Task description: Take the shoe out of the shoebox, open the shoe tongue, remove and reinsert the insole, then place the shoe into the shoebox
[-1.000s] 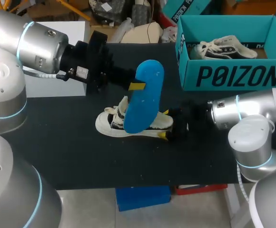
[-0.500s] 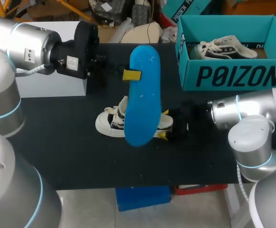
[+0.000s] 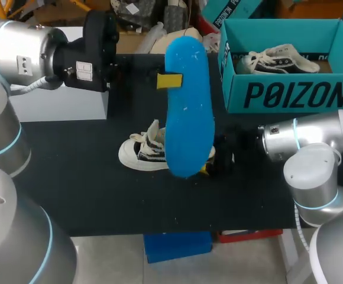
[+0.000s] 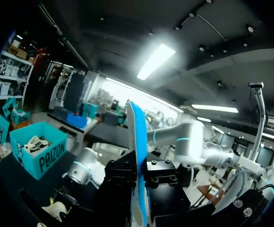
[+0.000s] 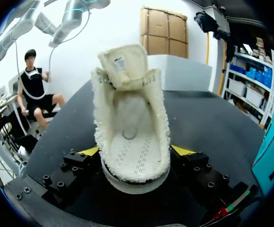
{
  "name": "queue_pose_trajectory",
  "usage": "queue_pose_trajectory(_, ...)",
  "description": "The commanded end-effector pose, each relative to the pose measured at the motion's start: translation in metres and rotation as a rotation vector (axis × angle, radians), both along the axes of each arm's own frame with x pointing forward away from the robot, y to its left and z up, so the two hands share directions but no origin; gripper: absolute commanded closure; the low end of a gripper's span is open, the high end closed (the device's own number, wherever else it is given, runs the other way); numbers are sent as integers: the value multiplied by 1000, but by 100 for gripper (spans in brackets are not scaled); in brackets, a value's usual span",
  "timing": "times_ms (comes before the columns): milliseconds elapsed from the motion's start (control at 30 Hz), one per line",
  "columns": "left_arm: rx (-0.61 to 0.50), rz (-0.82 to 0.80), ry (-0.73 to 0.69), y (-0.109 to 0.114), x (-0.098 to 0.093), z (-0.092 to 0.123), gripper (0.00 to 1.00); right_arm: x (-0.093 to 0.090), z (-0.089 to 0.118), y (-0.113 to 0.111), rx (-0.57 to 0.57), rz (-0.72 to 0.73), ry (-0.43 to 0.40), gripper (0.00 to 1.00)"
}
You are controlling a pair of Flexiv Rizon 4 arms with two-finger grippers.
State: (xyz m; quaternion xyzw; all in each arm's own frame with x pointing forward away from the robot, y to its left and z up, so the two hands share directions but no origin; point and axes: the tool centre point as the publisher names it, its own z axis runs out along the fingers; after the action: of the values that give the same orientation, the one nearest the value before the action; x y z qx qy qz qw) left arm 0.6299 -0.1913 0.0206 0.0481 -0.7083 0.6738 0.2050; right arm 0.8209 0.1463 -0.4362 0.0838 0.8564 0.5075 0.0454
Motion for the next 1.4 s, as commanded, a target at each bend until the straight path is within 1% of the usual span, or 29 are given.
queue_pose_trajectory(33,-9,15,-25,-7,-11,22,100,0,-1,2,-3,-2,1,100)
queue_pose_trajectory(67,-20,6,-20,-8,-14,28,100,0,-1,2,-3,-2,1,100)
queue_pose_trajectory(100,-6,27,-51,-8,-18,32,100,0,-1,2,-3,-2,1,100)
queue_pose_trajectory(167,-33,19,-44,-8,-26,43,100,0,-1,2,-3,-2,1,100)
queue_pose_trajectory(233,-34,31,-79,-8,-30,49,100,0,-1,2,-3,-2,1,100)
queue_pose_trajectory(333,-52,21,-81,-8,-36,55,100,0,-1,2,-3,-2,1,100)
queue_pose_trajectory(433,-77,20,-68,-8,-39,56,100,0,-1,2,-3,-2,1,100)
queue_pose_trajectory(933,-77,20,-68,-8,-39,56,100,2,0,3,-4,-4,1,100)
queue_pose_trajectory(1000,-77,20,-68,-8,-39,56,100,3,1,4,-22,13,16,100)
queue_pose_trajectory(1033,-77,20,-68,-8,-39,56,100,4,0,4,-33,13,20,88)
queue_pose_trajectory(1067,-77,20,-68,-8,-39,56,100,4,0,2,-39,9,22,70)
queue_pose_trajectory(1100,-77,20,-68,-8,-39,56,100,4,-1,-1,-50,-1,28,48)
queue_pose_trajectory(1133,-77,20,-68,-8,-39,56,100,3,-1,-2,-57,-2,35,0)
queue_pose_trajectory(1400,-77,20,-68,-8,-39,56,100,-7,-1,-19,-171,3,94,0)
